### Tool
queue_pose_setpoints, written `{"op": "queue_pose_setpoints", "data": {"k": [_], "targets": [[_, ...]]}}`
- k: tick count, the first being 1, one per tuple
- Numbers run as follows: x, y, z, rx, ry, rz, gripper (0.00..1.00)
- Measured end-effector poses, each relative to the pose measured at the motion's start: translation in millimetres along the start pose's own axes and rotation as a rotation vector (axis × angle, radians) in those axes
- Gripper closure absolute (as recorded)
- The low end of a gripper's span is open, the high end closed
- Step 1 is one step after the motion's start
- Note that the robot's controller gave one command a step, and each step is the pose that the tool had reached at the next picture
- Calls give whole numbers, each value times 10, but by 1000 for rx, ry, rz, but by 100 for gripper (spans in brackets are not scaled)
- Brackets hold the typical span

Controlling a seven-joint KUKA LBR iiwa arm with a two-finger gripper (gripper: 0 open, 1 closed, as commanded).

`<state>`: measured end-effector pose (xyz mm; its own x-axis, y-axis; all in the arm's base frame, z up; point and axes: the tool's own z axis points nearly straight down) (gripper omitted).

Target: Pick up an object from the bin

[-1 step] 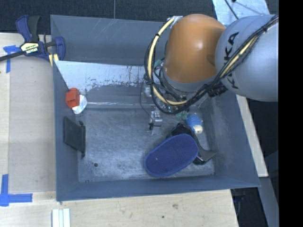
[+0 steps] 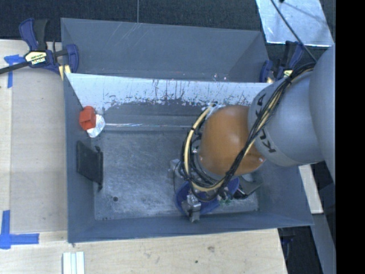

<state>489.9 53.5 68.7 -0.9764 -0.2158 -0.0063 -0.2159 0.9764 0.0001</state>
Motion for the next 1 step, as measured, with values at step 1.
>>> {"op": "queue_pose_setpoints", "data": {"k": [1], "targets": [[26, -72, -325, 1, -1, -84, 0]]}}
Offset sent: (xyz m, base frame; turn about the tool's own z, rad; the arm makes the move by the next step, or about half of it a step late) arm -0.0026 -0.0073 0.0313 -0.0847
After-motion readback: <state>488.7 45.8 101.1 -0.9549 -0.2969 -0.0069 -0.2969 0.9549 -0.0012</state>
